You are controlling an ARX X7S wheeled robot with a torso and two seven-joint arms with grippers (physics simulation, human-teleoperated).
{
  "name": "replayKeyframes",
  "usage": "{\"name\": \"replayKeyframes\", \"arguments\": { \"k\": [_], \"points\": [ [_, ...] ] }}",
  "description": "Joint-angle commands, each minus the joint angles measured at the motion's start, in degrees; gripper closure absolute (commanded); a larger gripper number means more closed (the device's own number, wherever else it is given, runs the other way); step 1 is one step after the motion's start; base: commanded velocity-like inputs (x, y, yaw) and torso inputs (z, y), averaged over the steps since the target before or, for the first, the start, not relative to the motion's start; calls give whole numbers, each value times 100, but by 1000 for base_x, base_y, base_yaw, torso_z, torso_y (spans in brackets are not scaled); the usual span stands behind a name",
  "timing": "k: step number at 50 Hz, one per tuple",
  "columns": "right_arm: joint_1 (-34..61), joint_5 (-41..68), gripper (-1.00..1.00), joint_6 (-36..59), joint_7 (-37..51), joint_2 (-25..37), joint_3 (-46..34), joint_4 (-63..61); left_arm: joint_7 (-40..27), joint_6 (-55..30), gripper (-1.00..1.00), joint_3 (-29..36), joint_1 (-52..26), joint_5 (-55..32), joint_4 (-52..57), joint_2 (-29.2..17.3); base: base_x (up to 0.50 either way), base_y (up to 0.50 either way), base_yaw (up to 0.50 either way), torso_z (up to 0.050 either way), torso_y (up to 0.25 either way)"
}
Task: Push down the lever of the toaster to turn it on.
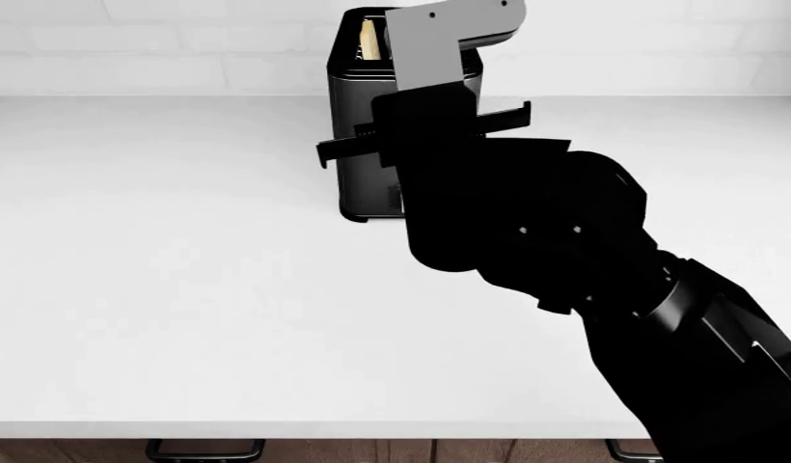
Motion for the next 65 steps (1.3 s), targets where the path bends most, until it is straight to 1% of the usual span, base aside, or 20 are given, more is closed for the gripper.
{"name": "replayKeyframes", "arguments": {
  "k": [1,15,30,65],
  "points": [
    [15,-77,100,-53,-17,-22,-53,108,-6,20,-100,4,13,7,-3,-14,0,0,0,0,0],
    [5,-113,100,-93,-50,-55,-114,209,-59,21,-100,12,-5,20,7,-56,0,0,0,0,0],
    [-249,-165,100,-113,-174,-76,-338,264,-36,69,-100,16,38,39,5,-45,0,0,0,0,0],
    [-689,-407,100,-477,-501,-181,-638,589,-91,102,-100,57,32,94,9,-105,1,0,0,0,0]
  ]
}}
